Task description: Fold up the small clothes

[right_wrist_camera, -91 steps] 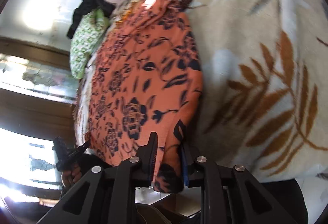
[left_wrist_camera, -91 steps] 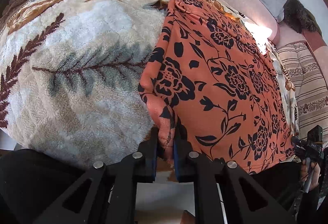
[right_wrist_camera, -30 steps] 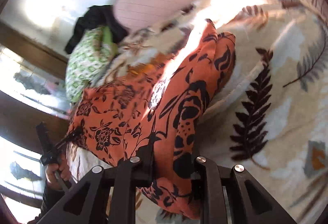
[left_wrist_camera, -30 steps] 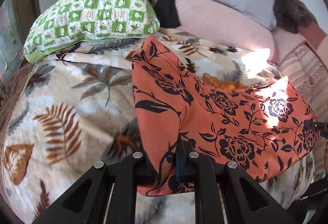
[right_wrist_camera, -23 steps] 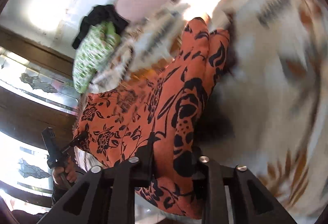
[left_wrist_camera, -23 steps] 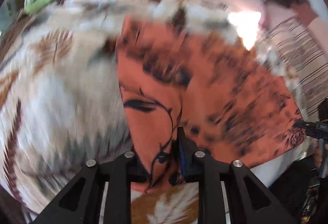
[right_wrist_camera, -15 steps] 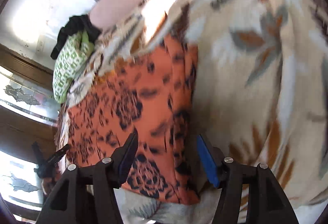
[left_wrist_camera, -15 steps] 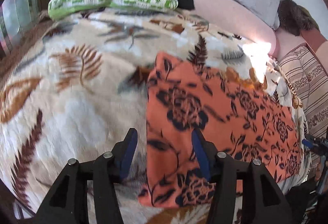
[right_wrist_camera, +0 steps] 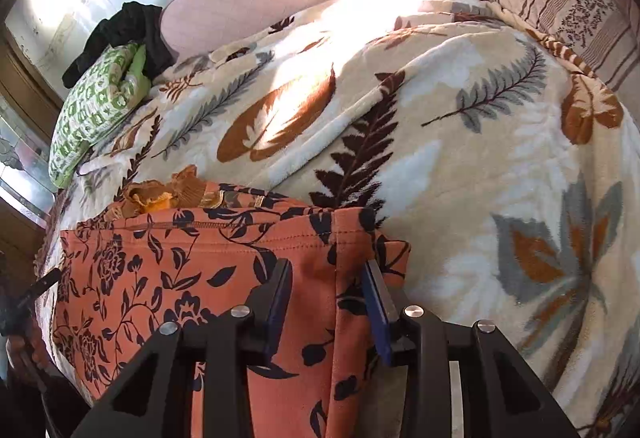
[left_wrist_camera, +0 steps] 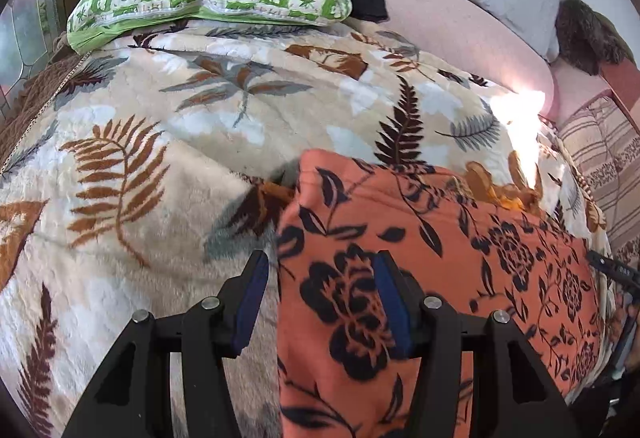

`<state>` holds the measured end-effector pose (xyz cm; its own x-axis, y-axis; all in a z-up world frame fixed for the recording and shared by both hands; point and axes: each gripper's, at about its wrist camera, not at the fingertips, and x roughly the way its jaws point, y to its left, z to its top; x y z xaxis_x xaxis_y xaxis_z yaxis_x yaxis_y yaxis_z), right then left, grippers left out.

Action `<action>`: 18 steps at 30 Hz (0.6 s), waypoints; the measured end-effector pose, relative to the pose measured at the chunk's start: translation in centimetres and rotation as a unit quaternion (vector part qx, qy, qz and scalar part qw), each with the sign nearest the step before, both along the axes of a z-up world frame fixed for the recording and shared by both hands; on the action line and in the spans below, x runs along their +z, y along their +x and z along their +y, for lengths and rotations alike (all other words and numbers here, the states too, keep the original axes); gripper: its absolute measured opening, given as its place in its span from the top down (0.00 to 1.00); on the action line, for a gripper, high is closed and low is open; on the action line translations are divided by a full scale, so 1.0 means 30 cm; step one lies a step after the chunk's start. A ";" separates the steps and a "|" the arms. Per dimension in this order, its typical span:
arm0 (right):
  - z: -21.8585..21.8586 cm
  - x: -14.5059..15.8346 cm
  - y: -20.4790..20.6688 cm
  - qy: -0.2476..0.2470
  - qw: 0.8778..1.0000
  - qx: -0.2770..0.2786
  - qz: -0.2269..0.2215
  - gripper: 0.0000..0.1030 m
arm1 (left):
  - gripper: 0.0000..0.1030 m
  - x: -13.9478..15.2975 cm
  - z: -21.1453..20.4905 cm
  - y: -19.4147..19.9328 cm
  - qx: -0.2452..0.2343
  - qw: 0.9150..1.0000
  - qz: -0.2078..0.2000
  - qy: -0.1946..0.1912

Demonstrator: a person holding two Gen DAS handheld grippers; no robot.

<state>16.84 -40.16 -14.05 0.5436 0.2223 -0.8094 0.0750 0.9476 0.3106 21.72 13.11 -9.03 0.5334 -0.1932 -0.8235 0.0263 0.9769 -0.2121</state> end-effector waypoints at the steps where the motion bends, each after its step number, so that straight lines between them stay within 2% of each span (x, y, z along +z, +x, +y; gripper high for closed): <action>1: -0.009 0.005 -0.008 0.007 1.000 -0.007 -0.003 0.62 | 0.46 0.001 -0.001 0.017 -0.003 1.000 -0.003 0.001; 2: -0.010 0.005 -0.014 0.011 1.000 -0.010 -0.001 0.58 | 0.46 0.005 -0.003 0.034 -0.005 1.000 -0.008 0.004; 3: -0.017 0.010 -0.028 0.012 1.000 -0.013 -0.001 0.45 | 0.46 0.006 -0.004 0.047 -0.006 1.000 -0.013 0.006; 4: -0.021 0.015 -0.043 0.011 1.000 -0.015 -0.006 0.41 | 0.46 0.007 -0.007 0.059 -0.009 1.000 -0.016 0.007; 5: -0.023 0.020 -0.054 0.007 1.000 -0.013 -0.010 0.39 | 0.46 0.002 -0.015 0.073 -0.016 1.000 -0.013 0.011; 6: -0.022 0.023 -0.059 0.002 1.000 -0.011 -0.013 0.39 | 0.51 -0.003 -0.021 0.084 -0.019 1.000 -0.009 0.015; 7: -0.022 0.025 -0.058 -0.002 1.000 -0.008 -0.014 0.39 | 0.63 -0.008 -0.025 0.090 -0.018 1.000 -0.006 0.019; 10: -0.012 0.024 -0.031 -0.010 1.000 -0.005 -0.018 0.39 | 0.78 -0.019 -0.034 0.104 -0.013 1.000 0.002 0.028; 12: 0.007 0.011 -0.001 -0.018 1.000 0.004 -0.017 0.39 | 0.83 -0.026 -0.035 0.113 -0.012 0.999 0.006 0.031; 13: 0.023 -0.001 0.016 -0.029 0.999 0.013 -0.011 0.40 | 0.90 -0.031 -0.037 0.118 -0.013 0.999 0.010 0.034; 15: 0.049 -0.030 0.046 -0.048 0.999 0.022 0.010 0.68 | 0.95 -0.031 -0.038 0.123 -0.012 0.999 0.008 0.042; 16: 0.059 -0.033 0.050 -0.062 0.998 0.021 0.014 0.77 | 0.97 -0.026 -0.037 0.122 -0.012 0.999 0.006 0.043; 17: 0.068 -0.024 0.047 -0.071 0.997 0.021 0.009 0.91 | 0.97 -0.012 -0.037 0.115 -0.011 0.999 -0.001 0.043; 18: 0.075 -0.008 0.037 -0.079 0.997 0.021 0.002 0.93 | 0.97 0.008 -0.038 0.104 -0.010 0.999 -0.012 0.046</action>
<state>17.95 -37.90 -14.28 0.5326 0.1140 -0.8386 0.0355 0.9870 0.1567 24.84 11.97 -8.79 0.5497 -0.1287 -0.8254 0.0504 0.9914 -0.1211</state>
